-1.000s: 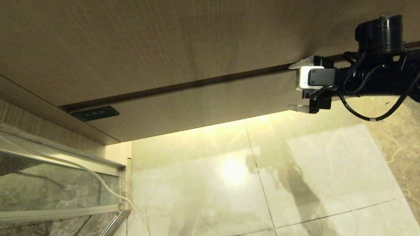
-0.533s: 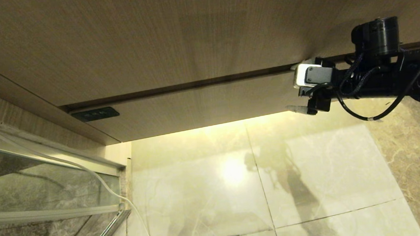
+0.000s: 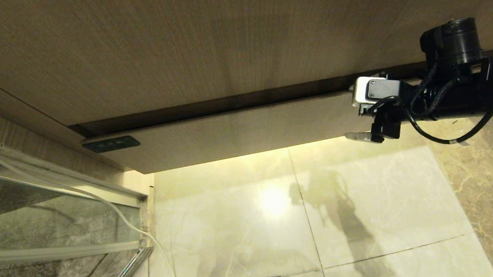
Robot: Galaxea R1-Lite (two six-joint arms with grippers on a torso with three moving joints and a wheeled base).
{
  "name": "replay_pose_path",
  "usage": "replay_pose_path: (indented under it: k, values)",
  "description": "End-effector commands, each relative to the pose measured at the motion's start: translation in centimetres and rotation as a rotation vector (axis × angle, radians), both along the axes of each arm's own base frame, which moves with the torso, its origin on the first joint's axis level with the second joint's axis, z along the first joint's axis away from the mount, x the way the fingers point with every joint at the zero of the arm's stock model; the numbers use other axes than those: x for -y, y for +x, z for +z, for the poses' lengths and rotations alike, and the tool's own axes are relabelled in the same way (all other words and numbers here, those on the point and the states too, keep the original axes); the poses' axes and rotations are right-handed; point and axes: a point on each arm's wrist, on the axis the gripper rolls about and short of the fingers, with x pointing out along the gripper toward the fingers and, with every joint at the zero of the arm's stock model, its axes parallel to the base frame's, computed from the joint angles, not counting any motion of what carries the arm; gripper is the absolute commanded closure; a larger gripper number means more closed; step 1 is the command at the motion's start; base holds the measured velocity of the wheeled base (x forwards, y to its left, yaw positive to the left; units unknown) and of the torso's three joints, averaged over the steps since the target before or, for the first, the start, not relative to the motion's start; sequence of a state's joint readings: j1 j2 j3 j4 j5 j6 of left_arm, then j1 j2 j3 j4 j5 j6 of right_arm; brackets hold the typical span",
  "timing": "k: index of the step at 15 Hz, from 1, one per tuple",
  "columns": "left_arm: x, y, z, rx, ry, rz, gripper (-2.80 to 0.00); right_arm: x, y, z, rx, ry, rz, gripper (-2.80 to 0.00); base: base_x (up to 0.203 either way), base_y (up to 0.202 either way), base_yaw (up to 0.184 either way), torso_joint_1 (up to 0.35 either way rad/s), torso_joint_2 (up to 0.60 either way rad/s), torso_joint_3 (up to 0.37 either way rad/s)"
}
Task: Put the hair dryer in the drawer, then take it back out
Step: Pull open the drawer
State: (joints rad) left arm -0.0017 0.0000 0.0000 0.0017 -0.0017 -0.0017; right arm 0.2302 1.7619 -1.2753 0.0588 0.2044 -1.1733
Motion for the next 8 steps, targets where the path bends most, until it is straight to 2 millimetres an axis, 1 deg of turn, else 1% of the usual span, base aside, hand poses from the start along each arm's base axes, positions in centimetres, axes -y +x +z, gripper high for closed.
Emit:
replay_pose_path:
  k: [1, 3, 6, 8]
  values:
    - [0.0, 0.0, 0.0, 0.0, 0.0, 0.0, 0.0, 0.1, -0.2, -0.3, -0.019, -0.008, -0.002, -2.8, 0.0, 0.0, 0.0, 0.0, 0.0, 0.0]
    - [0.0, 0.0, 0.0, 0.0, 0.0, 0.0, 0.0, 0.1, -0.5, -0.2, -0.017, -0.012, 0.003, -2.8, 0.0, 0.0, 0.0, 0.0, 0.0, 0.0]
    - [0.0, 0.0, 0.0, 0.0, 0.0, 0.0, 0.0, 0.4, -1.6, -0.5, -0.08, -0.033, -0.017, -2.8, 0.0, 0.0, 0.0, 0.0, 0.0, 0.0]
    - [0.0, 0.0, 0.0, 0.0, 0.0, -0.001, 0.0, 0.5, -2.0, -0.2, -0.066, -0.028, -0.014, -2.8, 0.0, 0.0, 0.0, 0.0, 0.0, 0.0]
